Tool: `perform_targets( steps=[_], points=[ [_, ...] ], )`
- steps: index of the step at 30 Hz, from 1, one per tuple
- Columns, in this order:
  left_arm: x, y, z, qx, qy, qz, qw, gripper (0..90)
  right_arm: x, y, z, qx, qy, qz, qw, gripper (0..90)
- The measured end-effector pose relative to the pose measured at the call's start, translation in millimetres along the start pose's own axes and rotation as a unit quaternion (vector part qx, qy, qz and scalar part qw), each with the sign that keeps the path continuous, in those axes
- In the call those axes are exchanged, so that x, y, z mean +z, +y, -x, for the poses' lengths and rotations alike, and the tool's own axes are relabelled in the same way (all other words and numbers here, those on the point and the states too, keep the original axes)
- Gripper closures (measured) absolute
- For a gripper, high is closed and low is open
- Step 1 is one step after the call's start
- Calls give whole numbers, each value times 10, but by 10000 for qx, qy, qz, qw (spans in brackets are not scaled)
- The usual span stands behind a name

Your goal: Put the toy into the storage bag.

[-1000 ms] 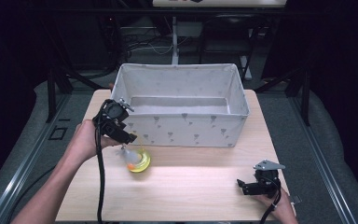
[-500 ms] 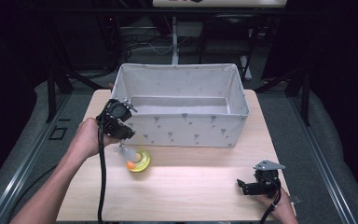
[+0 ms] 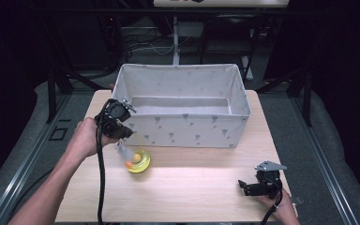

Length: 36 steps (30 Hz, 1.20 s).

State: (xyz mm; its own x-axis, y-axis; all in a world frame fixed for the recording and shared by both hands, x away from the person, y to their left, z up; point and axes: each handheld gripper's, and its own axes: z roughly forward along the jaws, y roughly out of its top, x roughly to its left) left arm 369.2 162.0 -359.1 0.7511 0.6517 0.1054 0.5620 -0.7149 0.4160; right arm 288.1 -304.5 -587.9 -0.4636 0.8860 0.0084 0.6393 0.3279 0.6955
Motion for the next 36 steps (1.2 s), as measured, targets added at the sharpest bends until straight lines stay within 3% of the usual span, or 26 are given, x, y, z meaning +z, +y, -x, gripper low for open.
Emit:
perform_targets(
  steps=[20, 36],
  points=[
    [-151, -101, -80, -11, -12, 75, 10000, 882, 0, 0, 0, 1, -2, 0, 10000, 0],
    [-275, -290, -247, -299, 136, 120, 9994, 881, 2, 1, -3, 14, -20, 6, 10000, 0]
  ],
)
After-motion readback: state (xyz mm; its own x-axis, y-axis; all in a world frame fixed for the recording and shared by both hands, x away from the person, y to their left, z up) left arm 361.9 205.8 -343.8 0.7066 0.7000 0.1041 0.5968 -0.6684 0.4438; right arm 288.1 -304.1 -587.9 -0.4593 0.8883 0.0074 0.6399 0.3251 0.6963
